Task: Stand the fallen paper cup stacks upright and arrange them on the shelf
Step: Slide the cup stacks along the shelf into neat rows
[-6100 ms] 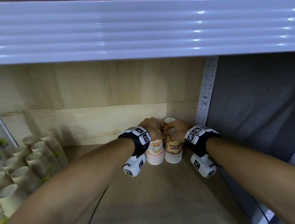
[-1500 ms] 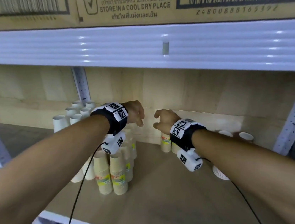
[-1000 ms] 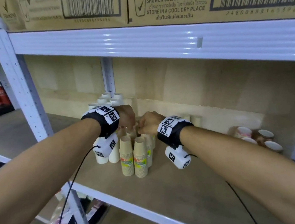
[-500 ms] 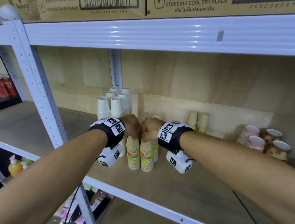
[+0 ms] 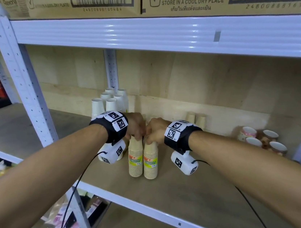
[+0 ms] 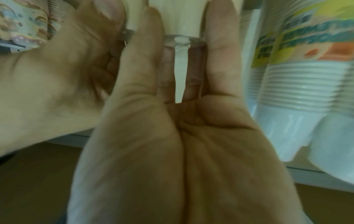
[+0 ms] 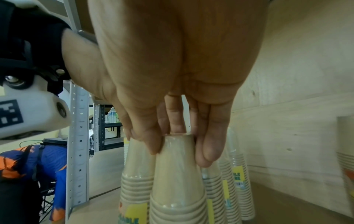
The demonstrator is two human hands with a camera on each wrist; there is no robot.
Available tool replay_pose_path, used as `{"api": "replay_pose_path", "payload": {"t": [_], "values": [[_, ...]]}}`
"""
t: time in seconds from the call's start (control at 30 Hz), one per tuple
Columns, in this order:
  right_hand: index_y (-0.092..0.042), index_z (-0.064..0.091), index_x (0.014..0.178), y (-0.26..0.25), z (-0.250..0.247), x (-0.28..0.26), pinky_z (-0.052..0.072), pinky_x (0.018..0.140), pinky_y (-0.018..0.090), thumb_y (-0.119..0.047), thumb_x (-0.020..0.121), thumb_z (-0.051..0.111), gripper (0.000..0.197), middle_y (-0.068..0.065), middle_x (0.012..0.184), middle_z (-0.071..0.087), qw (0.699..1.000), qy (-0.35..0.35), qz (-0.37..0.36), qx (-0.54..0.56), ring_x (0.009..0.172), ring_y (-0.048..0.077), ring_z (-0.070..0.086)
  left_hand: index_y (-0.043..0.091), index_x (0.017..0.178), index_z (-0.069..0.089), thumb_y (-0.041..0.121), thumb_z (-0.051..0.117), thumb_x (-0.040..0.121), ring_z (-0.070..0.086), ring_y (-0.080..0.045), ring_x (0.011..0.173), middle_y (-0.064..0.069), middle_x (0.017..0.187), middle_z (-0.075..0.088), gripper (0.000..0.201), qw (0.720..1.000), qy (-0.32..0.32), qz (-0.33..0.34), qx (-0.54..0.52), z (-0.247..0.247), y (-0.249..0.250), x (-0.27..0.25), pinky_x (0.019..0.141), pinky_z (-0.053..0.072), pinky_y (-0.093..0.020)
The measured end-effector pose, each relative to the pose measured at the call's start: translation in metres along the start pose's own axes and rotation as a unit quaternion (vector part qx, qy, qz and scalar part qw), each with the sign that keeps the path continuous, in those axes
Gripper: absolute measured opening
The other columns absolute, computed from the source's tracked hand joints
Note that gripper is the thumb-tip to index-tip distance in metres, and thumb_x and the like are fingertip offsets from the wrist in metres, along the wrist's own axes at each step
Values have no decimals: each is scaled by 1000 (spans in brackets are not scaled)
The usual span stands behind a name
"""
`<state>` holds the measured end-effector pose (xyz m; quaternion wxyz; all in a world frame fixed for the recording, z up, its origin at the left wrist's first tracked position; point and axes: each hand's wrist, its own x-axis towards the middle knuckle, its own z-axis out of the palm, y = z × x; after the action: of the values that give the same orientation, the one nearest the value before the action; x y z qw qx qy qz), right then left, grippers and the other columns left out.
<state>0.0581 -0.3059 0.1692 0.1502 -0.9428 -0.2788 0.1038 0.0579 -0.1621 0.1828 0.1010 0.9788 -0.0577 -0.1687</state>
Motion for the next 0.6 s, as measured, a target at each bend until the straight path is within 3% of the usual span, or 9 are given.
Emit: {"api": "replay_pose_path", "payload": {"t": [0.07, 0.13, 0.2, 0.3, 0.37, 0.5, 0.6], "values": [[-8, 72, 98, 9, -5, -2, 57, 72, 33, -21, 74, 77, 28, 4, 81, 66, 1000, 10, 23, 2, 73, 19, 64, 8, 112, 71, 7, 75, 80, 68, -26, 92, -12, 110, 70, 32, 1000, -19, 13, -17, -4, 11, 4, 72, 60, -32], [-9, 72, 98, 20, -12, -5, 57, 71, 33, -22, 73, 78, 29, 3, 80, 65, 999, 11, 40, 1, 72, 18, 64, 8, 112, 71, 6, 75, 80, 68, -27, 89, -14, 109, 70, 33, 999, -29, 28, -21, -9, 25, 7, 75, 61, -34], [-10, 73, 94, 32, -20, -9, 58, 69, 32, -24, 71, 78, 28, 3, 78, 66, 998, 16, 57, -4, 70, 19, 64, 13, 107, 74, 9, 76, 79, 67, -21, 81, -10, 100, 71, 29, 999, -21, 43, -13, -13, 40, 12, 66, 59, -28], [-10, 73, 94, 53, -31, -15, 58, 71, 34, -25, 71, 77, 28, 4, 78, 68, 996, 23, 87, -7, 73, 20, 67, 15, 101, 74, 8, 76, 79, 66, -18, 75, -6, 89, 69, 23, 997, -24, 59, -34, -16, 61, 23, 64, 58, -26], [-10, 73, 96, 68, -38, -20, 57, 70, 31, -25, 73, 77, 28, 4, 76, 66, 994, 26, 103, -7, 75, 20, 67, 18, 96, 74, 7, 76, 79, 62, -13, 68, 1, 79, 66, 20, 997, -9, 71, -32, -17, 76, 31, 57, 53, -23], [-8, 72, 100, 98, -49, -26, 55, 72, 31, -23, 76, 76, 29, 3, 74, 66, 990, 44, 135, -13, 78, 22, 67, 20, 92, 74, 8, 77, 76, 64, -18, 71, -5, 87, 69, 20, 996, 9, 88, -14, -17, 98, 52, 62, 58, -27], [-7, 72, 102, 122, -53, -28, 57, 76, 34, -23, 75, 78, 32, 9, 92, 71, 985, 59, 161, -14, 84, 23, 69, 22, 91, 72, 7, 77, 76, 64, -21, 67, -6, 89, 69, 21, 995, 34, 95, -2, -15, 110, 69, 65, 57, -30]]}}
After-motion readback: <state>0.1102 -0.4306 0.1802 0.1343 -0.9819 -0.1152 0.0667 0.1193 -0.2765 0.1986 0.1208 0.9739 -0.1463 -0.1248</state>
